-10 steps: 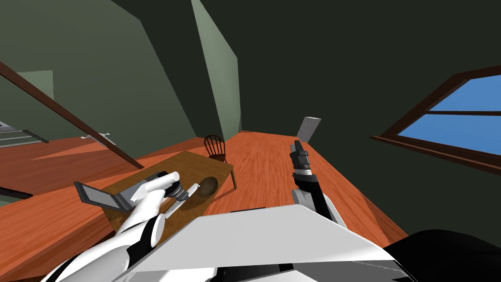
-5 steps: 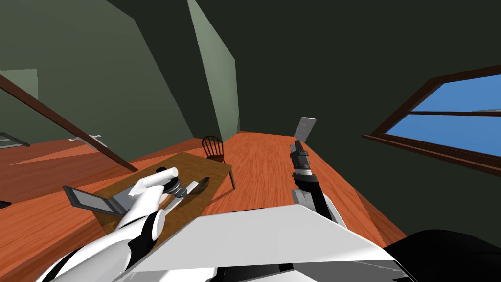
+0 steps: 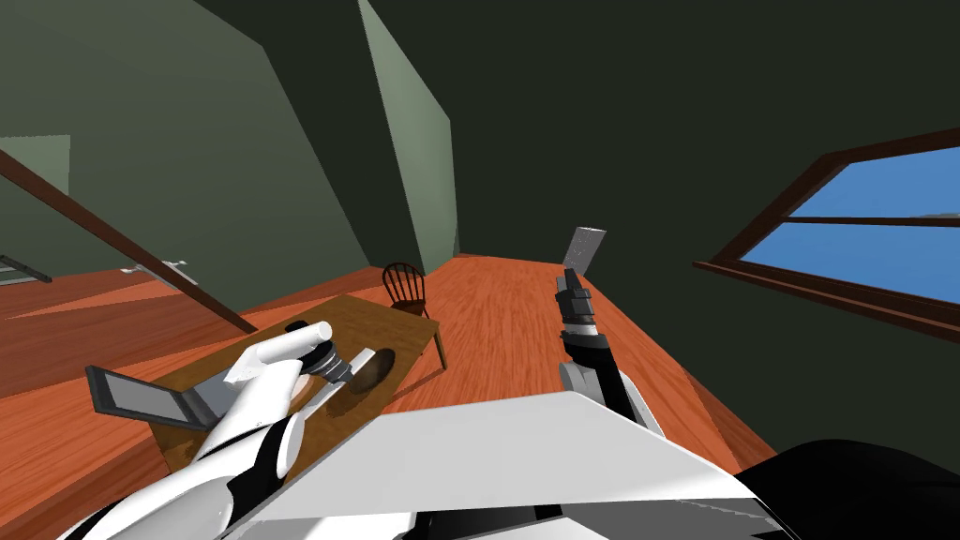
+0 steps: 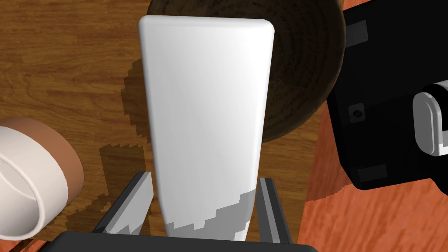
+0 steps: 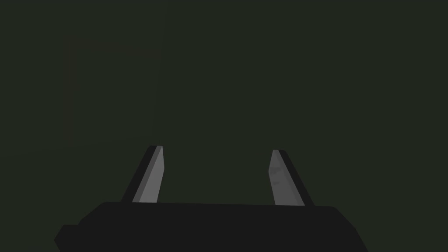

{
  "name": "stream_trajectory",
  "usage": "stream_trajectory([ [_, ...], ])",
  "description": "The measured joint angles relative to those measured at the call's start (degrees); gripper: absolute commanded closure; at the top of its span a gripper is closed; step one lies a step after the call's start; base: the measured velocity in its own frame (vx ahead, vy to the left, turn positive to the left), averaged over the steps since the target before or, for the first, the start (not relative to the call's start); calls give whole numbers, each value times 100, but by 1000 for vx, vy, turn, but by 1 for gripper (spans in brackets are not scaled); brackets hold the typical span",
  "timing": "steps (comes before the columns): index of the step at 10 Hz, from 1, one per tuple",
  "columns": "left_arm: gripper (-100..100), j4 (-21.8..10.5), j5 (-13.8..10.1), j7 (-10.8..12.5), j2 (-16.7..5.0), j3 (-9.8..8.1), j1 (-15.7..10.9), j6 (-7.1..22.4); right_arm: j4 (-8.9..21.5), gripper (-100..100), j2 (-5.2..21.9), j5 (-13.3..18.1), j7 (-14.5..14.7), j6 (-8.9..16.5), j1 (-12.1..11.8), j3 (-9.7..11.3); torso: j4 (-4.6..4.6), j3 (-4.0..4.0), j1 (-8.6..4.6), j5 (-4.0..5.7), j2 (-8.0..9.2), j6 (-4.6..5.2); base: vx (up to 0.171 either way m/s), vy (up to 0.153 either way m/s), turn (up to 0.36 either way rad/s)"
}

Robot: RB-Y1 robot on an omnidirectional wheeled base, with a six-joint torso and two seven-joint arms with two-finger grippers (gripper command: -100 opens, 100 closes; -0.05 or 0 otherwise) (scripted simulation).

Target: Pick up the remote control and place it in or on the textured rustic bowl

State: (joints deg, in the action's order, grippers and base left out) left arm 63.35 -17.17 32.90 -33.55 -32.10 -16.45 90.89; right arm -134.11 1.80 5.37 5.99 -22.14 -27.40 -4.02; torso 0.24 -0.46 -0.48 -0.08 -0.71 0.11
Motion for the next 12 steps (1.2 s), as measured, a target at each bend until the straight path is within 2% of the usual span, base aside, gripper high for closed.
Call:
stream_trajectory([
  [4, 100, 287, -471, -67, 14, -17, 588, 173, 0, 0, 1, 0, 0, 0, -1, -1, 8, -15, 28, -11, -24, -4, 205, -61, 57],
  [5, 100, 365, -577, -62, 44, -6, 727, 210, 0, 0, 1, 0, 0, 0, -1, -1, 8, -15, 32, -15, -22, -2, 86, -26, 15],
  [6, -100, 370, -592, -58, 55, -3, 741, 221, 0, 0, 1, 0, 0, 0, 1, -1, 1, 2, 40, -11, 9, -1, 17, -5, -4],
  [10, -100, 369, -591, -58, 55, -3, 738, 221, 1, 0, 1, 0, 0, 0, 2, -1, -11, 31, 49, -12, 56, -3, 2, 0, 0],
  [11, 0, 369, -591, -58, 55, -3, 737, 221, 1, 0, 1, 0, 0, 0, 2, -1, -11, 32, 50, -12, 57, -3, 0, 0, 0],
  [12, -100, 369, -591, -58, 55, -3, 737, 221, 1, 0, 1, 0, 0, 0, 2, -1, -11, 32, 50, -13, 58, -3, -11, -7, -26],
])
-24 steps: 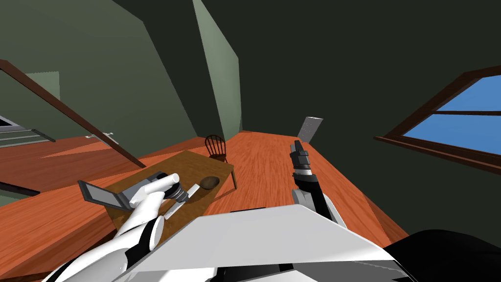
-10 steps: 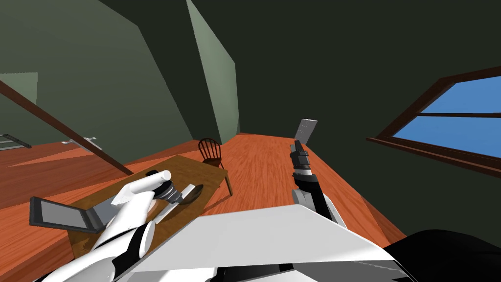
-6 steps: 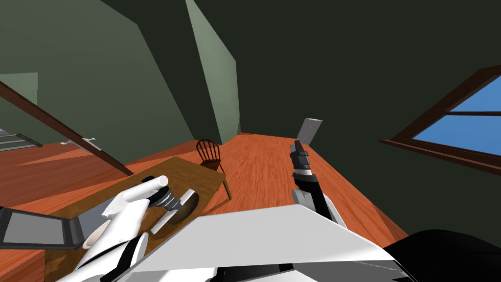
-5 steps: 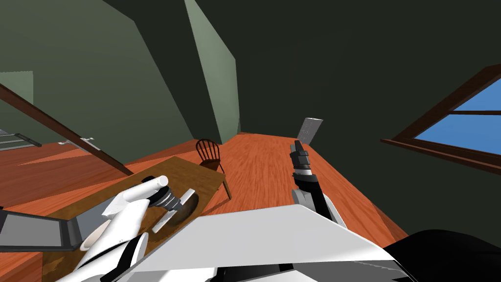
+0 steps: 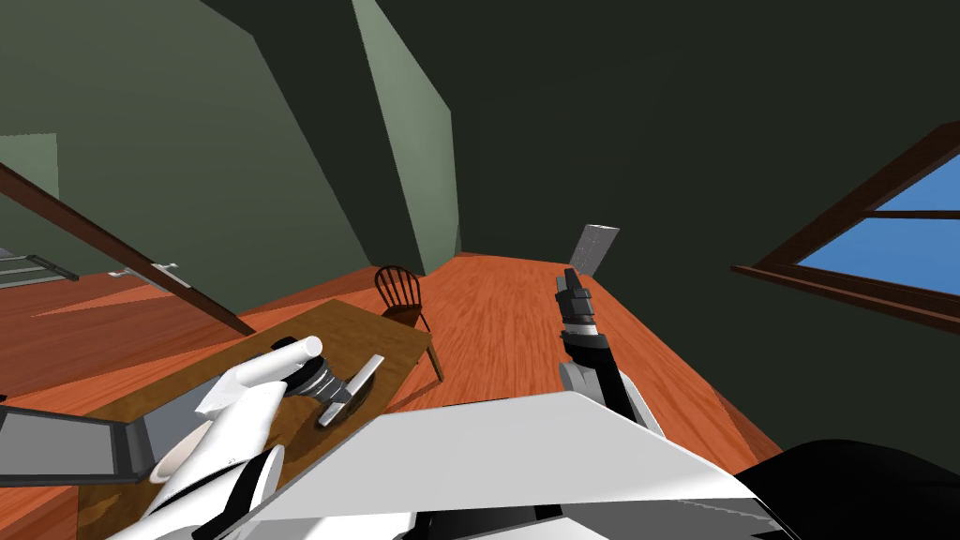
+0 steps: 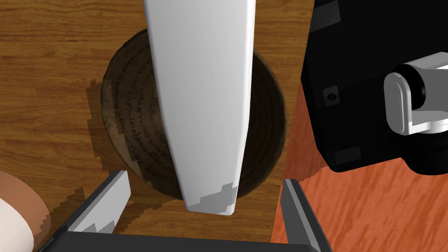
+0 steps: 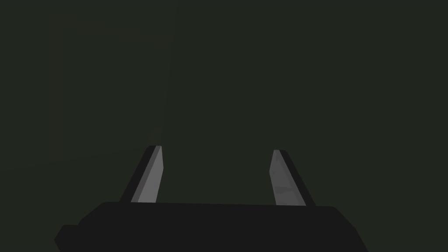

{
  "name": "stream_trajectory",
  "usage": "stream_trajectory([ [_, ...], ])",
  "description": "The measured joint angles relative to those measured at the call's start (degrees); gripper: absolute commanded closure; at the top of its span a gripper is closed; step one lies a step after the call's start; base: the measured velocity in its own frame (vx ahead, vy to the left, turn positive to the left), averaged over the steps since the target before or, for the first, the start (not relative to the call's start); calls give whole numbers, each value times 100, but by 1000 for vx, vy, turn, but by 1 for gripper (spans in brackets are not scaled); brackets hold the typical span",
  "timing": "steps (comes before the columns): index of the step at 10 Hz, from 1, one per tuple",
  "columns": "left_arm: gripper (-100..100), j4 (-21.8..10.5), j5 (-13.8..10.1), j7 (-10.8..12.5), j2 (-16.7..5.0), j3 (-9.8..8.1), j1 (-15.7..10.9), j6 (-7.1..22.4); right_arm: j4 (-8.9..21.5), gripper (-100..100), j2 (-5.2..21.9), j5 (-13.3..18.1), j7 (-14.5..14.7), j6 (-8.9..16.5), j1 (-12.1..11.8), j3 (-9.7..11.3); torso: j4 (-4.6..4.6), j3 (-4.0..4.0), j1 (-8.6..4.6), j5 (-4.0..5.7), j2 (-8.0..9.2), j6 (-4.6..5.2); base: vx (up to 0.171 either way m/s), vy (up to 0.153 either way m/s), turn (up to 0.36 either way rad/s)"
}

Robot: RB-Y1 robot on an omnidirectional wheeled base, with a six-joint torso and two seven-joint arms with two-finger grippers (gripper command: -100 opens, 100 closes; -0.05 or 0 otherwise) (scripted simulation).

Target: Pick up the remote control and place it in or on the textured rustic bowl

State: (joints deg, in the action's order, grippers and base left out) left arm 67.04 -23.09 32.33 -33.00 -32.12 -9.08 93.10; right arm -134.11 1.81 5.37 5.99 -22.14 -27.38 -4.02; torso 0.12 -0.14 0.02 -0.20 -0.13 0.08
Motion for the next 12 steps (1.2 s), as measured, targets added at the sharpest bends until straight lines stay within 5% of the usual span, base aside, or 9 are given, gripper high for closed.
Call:
stream_trajectory([
  [9, -100, 612, -147, 178, -338, -201, -117, 877, 0, 0, 0, 0, 0, 0, 0, 0, -2, 4, -3, 1, 7, 0, -16, -7, -14],
  [10, 0, 626, -149, 186, -340, -203, -118, 902, 0, 0, 0, 0, 0, 0, 0, 0, -1, 2, -1, 0, 4, 0, 0, 0, 0],
  [12, 0, 624, -149, 186, -340, -203, -117, 900, 0, 0, 0, 0, 0, 0, 0, 0, 0, 1, 0, -1, 1, 0, 0, 0, 0],
])
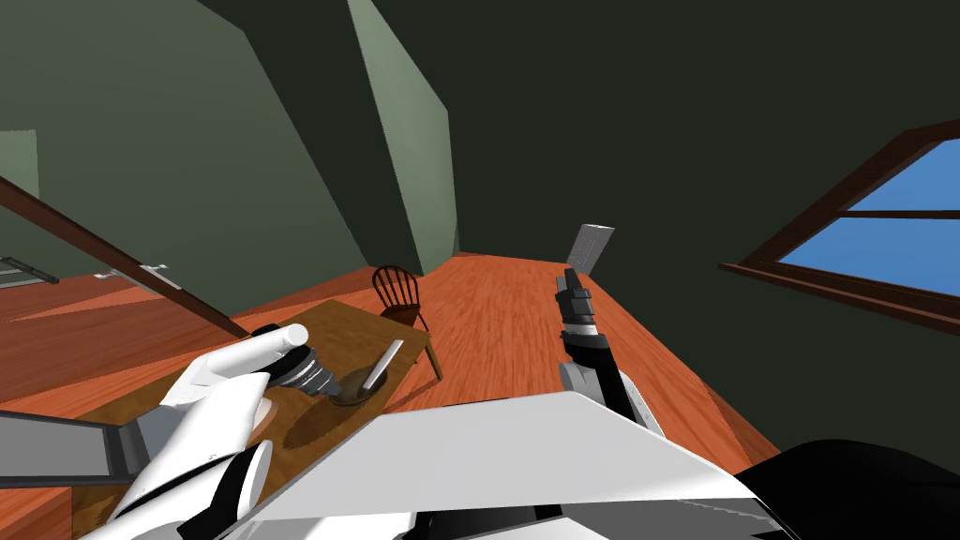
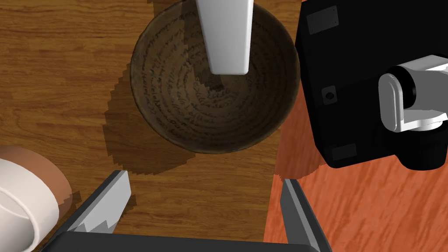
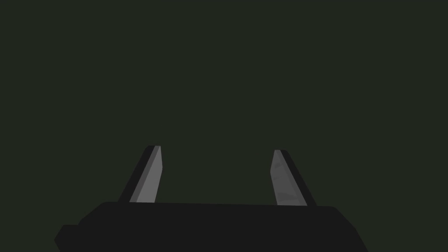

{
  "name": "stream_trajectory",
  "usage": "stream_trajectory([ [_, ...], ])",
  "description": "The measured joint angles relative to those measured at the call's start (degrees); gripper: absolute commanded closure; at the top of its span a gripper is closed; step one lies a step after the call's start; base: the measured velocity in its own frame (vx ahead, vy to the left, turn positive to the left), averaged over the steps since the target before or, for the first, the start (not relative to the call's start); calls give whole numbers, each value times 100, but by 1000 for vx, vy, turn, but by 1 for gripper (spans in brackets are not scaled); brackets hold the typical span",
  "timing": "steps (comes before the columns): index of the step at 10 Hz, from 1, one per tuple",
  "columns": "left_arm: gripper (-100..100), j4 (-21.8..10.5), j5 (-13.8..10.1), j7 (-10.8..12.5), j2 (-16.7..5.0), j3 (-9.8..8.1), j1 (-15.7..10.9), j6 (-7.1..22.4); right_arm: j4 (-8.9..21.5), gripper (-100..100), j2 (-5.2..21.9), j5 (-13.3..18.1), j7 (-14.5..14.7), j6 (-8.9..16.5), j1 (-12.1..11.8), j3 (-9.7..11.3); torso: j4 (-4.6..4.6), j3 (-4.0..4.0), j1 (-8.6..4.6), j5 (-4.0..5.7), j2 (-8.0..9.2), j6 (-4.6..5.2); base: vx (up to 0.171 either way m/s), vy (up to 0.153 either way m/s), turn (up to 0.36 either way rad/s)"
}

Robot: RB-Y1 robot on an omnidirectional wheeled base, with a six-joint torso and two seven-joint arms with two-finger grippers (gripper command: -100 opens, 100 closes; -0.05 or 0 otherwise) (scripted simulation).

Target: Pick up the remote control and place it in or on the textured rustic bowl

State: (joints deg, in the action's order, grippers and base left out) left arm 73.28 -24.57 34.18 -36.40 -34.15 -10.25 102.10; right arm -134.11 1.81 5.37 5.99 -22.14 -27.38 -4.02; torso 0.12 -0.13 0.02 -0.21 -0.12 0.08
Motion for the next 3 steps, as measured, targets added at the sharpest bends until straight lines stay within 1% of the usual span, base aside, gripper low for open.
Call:
stream_trajectory([
  [3, 0, 0, 0, 0, 0, 0, 0, 0, 0, 0, 0, 0, 0, 0, 0, 0, 0, 0, 0, 0, -1, 0, 0, 0, 0],
])
